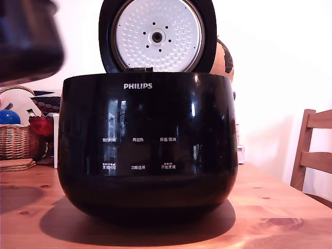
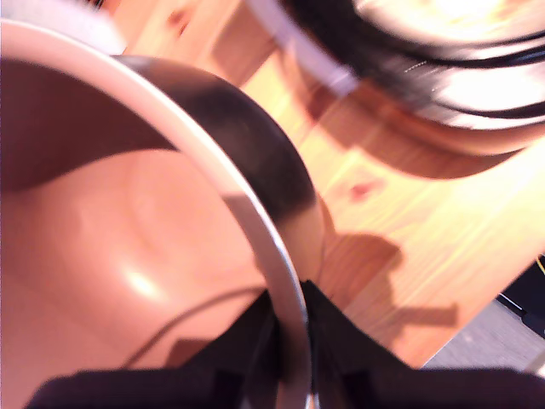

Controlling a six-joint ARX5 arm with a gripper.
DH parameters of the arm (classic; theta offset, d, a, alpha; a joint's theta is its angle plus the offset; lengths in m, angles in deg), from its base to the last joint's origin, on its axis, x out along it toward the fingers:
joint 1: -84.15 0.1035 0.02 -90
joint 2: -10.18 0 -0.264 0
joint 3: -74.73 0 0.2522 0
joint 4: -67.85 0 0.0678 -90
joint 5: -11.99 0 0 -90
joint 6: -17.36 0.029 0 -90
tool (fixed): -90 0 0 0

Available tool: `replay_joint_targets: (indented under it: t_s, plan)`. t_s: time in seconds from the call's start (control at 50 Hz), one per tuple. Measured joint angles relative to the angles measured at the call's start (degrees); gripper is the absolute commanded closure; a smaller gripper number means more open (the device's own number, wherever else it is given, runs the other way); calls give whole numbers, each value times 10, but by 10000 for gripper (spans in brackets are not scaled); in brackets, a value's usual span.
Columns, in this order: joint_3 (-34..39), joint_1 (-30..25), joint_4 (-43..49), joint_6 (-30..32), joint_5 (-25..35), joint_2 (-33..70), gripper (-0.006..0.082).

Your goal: Place the pot you are holding inside the rice cooker

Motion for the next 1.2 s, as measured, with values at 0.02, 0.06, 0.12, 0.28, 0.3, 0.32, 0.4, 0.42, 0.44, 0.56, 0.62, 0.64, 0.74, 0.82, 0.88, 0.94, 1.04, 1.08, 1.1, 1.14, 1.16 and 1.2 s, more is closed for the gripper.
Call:
replay_joint_targets:
  t_s: [0.02,0.06,0.12,0.28,0.3,0.32,0.4,0.42,0.44,0.56,0.62,0.64,0.74,0.82,0.88,0.94,1.04,1.08,1.1,1.14,1.16,1.2]
  plan:
    - [-3,-6,0,0,2,-1,791]
    - [-11,-17,0,0,3,-5,791]
    - [-22,-35,-1,0,4,-12,791]
    - [-47,-76,0,0,15,-24,791]
    - [-50,-81,-1,0,23,-24,791]
    - [-51,-86,-1,-1,27,-24,791]
    - [-54,-105,-2,-1,44,-25,791]
    - [-54,-110,-2,-1,49,-25,791]
    - [-54,-114,-2,0,52,-25,791]
    - [-54,-141,-13,0,67,-25,791]
    - [-54,-151,-31,1,68,-25,791]
    - [-54,-154,-38,1,68,-25,791]
    - [-54,-165,-64,23,68,-25,791]
    - [-54,-169,-71,29,68,-25,791]
    - [-54,-172,-71,30,71,-23,791]
    - [-54,-173,-70,30,74,-18,791]
    - [-54,-178,-76,40,75,-2,791]
    - [-54,-181,-80,48,75,7,791]
    - [-54,-183,-82,48,76,12,791]
    - [-54,-186,-86,53,76,21,791]
    - [-54,-188,-87,54,76,26,791]
    - [-54,-192,-89,57,76,34,791]
